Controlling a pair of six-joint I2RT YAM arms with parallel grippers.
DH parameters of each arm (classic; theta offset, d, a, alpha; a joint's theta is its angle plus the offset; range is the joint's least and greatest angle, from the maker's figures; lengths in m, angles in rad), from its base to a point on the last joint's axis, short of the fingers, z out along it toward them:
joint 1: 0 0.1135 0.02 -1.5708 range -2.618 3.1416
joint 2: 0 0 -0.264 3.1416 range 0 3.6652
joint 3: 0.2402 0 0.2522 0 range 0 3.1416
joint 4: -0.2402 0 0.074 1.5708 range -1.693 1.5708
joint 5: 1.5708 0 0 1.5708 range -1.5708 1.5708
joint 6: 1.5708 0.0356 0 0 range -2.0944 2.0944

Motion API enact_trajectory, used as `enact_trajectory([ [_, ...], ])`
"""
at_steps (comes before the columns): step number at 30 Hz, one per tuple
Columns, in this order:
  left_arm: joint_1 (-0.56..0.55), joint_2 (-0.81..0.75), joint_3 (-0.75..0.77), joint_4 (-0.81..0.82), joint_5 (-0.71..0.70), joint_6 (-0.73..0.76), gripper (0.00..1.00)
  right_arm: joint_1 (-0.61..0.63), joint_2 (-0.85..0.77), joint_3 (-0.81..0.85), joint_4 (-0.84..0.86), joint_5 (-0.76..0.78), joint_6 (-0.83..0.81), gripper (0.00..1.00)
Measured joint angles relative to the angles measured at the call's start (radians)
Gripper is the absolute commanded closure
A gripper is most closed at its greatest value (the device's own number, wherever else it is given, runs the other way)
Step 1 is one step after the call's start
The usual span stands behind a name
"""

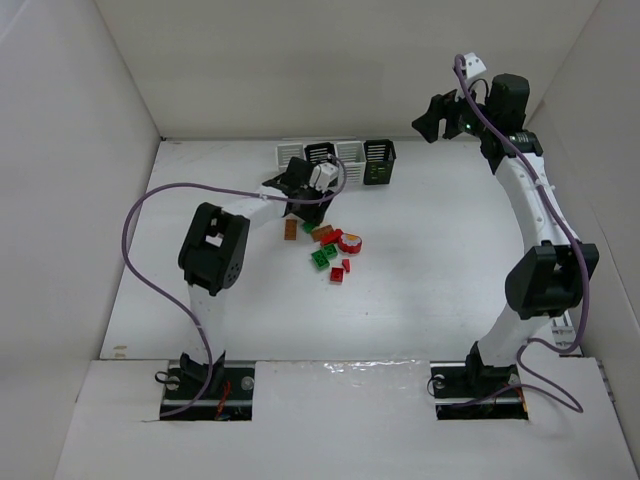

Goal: Sort the legos into containers by color

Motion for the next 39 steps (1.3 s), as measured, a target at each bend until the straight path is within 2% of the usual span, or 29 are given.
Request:
enact_trajectory([
  [13, 0.04, -0.006, -0.034, 0.014, 0.003, 0.013, 0.47, 0.0, 0.041, 0.004, 0.0, 0.0, 0.0, 0.21],
  [18, 0.037, -0.008, -0.034, 0.008, 0.011, 0.02, 0.58, 0.003, 0.046, 0.005, 0.001, 0.0, 0.0, 0.21],
  [22, 0.026, -0.01, -0.034, -0.002, 0.011, 0.031, 0.58, 0.003, 0.046, 0.006, 0.0, 0.0, 0.0, 0.21],
  [28, 0.019, -0.045, -0.081, -0.005, 0.0, 0.026, 0.42, 0.003, 0.046, 0.006, 0.0, 0.0, 0.0, 0.21],
  [34, 0.019, -0.08, -0.126, -0.012, -0.027, 0.004, 0.4, 0.01, 0.046, 0.006, 0.0, 0.0, 0.0, 0.21],
  [39, 0.018, -0.082, -0.13, -0.012, -0.036, -0.01, 0.51, 0.016, 0.046, 0.006, 0.0, 0.0, 0.0, 0.21],
])
